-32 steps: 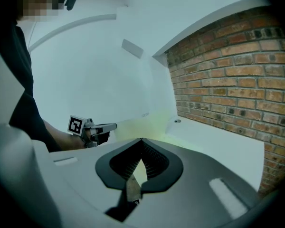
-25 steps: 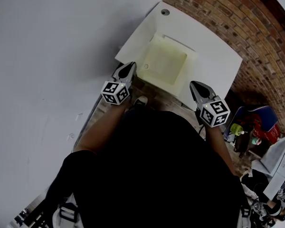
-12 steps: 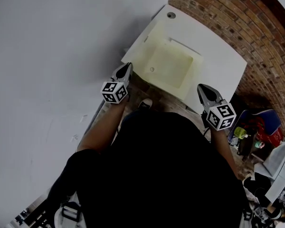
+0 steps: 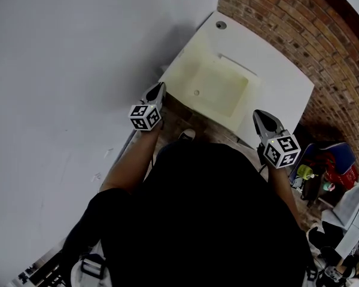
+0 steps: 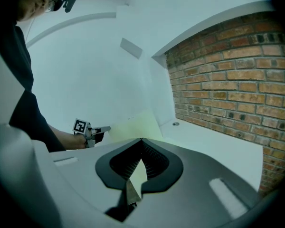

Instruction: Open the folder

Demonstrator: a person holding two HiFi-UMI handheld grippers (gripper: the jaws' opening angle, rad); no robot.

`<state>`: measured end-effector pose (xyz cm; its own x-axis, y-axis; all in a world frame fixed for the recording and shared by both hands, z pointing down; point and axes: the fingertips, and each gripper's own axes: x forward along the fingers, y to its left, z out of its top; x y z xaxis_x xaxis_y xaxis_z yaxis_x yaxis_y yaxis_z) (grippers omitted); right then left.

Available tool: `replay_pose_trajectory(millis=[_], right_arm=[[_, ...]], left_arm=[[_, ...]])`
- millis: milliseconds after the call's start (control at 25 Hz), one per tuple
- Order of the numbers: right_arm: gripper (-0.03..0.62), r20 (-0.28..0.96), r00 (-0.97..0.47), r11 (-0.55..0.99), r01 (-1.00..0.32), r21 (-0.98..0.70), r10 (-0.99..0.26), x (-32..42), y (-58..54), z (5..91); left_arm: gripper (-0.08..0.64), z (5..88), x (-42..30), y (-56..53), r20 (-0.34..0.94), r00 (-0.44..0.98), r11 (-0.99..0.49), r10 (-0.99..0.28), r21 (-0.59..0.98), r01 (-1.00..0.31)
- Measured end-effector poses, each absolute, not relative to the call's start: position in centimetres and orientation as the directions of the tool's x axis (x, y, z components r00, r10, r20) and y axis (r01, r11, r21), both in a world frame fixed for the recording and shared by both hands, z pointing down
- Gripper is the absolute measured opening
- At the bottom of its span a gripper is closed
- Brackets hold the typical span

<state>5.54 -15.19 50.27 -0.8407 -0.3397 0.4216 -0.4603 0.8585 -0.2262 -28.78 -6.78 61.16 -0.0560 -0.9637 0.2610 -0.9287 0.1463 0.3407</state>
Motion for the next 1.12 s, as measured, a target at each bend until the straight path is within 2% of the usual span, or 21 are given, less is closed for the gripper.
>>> replay_pose_trajectory(millis=[1120], right_arm=[[0.002,0.457,-0.806,0.828,-0.514,-0.222,-0.377,2.9,-14.2,51.3]], left_arm=[[0.006,68.9,-37.1,-5.8,0.418,-0.088,0.255,-0.904,0.362,-0.897]])
